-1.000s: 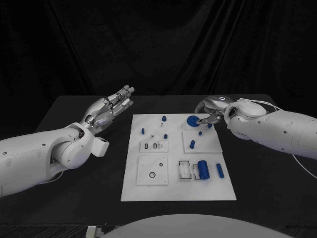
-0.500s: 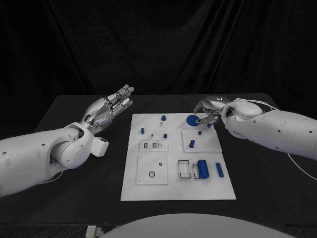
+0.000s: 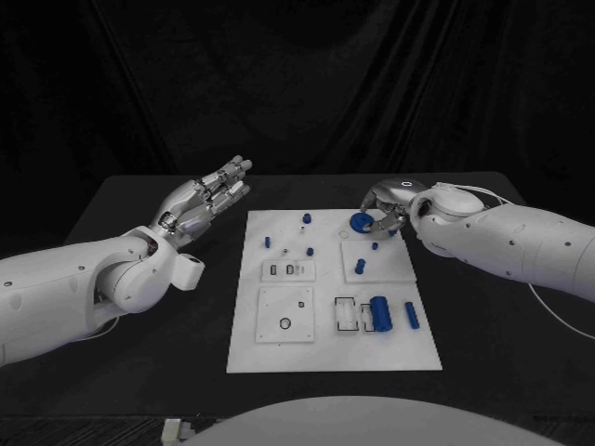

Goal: Assemble the parts on the task board

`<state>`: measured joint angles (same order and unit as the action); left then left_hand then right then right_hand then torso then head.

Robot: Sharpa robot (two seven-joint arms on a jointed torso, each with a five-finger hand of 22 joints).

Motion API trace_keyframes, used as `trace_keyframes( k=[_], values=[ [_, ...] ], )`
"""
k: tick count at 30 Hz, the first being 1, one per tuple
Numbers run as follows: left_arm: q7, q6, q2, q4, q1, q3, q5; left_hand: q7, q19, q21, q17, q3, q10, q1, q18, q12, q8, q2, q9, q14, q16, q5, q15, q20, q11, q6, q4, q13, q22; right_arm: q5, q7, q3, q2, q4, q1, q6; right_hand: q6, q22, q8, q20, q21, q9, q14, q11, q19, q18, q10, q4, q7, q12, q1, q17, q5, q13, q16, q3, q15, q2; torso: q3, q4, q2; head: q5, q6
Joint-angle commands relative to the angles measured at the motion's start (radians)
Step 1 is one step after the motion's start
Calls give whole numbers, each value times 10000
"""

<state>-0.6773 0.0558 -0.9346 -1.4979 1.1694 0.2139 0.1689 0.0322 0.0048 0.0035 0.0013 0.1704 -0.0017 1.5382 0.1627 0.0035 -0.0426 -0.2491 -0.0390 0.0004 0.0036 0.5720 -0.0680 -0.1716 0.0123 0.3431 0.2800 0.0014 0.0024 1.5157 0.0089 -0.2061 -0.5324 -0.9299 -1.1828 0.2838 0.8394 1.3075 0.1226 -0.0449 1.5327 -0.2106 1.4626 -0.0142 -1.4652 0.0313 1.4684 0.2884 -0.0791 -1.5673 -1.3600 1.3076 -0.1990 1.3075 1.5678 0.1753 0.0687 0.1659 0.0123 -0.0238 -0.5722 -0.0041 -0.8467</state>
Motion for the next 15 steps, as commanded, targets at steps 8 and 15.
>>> trace_keyframes(
  k=[8,15],
  values=[
    [-288,-152,24,-7,-23,-10,-3,22,1,11,-13,-75,17,97,117,-35,-33,23,-9,-4,-36,39,-92,-100,-82,31,-12,-14,15,8,-129,5,230,270,95,-282,182,2390,1,-86,26,6,1082,121,-746,-187,1024,-85,-64,-35,-61,2632,-1000,2632,30,122,-98,-166,2,-1,1,16,-58],
    [-276,-184,30,1,-32,-10,-3,32,2,12,-13,-82,17,101,117,-35,-32,23,-9,-4,-36,39,-110,-117,-99,37,-13,-14,15,-6,-78,5,337,431,142,-416,406,2385,76,-114,2,-25,1082,154,-729,-180,1024,-182,-102,-35,-118,2632,-1921,2632,30,276,-130,-267,1,-2,-1,13,-75]
  ],
)
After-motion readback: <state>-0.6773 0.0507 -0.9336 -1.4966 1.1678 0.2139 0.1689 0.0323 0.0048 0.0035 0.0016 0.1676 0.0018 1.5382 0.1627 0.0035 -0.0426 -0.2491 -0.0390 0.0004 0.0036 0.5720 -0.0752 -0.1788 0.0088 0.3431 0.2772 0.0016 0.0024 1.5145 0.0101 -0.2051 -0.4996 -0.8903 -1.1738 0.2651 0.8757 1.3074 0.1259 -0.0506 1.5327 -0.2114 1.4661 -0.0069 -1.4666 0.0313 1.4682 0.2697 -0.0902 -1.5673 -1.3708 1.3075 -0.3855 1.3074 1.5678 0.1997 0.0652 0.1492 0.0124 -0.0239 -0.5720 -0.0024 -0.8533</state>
